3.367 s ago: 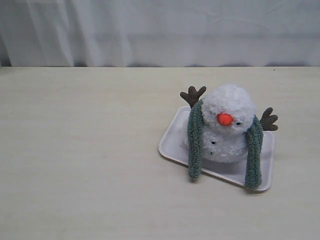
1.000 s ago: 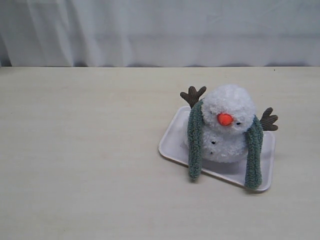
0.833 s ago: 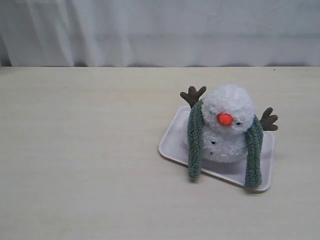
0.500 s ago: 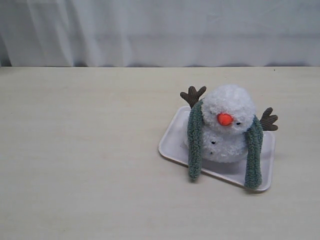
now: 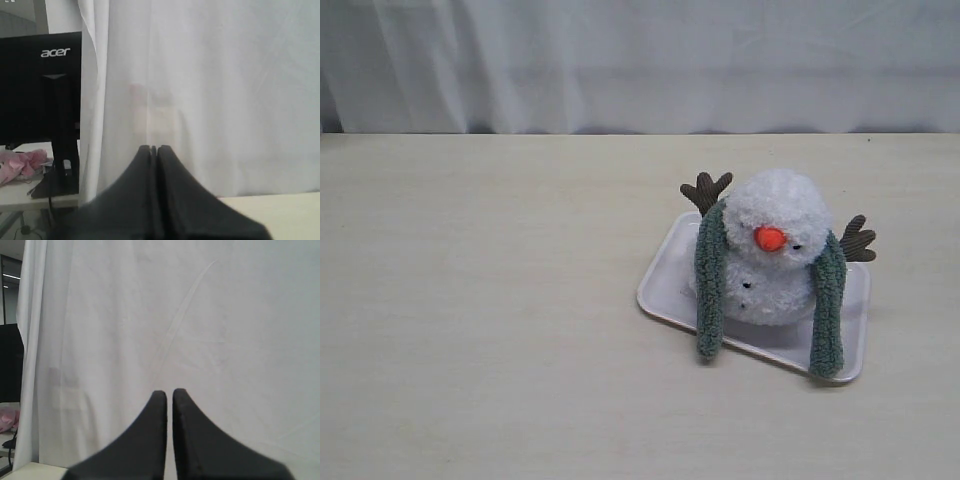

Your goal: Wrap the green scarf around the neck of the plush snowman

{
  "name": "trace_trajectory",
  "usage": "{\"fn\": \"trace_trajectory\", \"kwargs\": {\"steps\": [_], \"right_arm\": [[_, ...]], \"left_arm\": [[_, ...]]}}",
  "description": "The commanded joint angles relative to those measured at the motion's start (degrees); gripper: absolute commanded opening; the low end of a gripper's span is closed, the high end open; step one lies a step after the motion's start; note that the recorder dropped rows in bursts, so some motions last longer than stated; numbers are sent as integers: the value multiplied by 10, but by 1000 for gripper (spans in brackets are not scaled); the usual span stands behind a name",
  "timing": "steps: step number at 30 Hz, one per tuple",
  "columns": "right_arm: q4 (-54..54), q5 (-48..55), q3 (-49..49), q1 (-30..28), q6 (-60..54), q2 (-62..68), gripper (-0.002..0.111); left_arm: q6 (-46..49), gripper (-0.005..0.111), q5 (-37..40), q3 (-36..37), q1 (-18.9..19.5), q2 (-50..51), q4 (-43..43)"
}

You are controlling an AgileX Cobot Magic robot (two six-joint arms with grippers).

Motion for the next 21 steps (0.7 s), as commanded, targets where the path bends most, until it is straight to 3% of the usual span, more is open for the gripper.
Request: {"fn": "trace_trajectory", "kwargs": {"steps": [1, 9, 11, 21], "right_arm": [[-3, 0, 3, 0, 3, -2, 4], [-3, 0, 3, 0, 3, -2, 4], [-3, 0, 3, 0, 3, -2, 4], [-3, 0, 3, 0, 3, -2, 4]], "left_arm": [[-2, 0, -14, 65, 0, -3, 6], [1, 0, -40, 191, 0, -3, 16], [1, 0, -66, 191, 0, -3, 16], [3, 0, 12, 191, 0, -3, 26]]}}
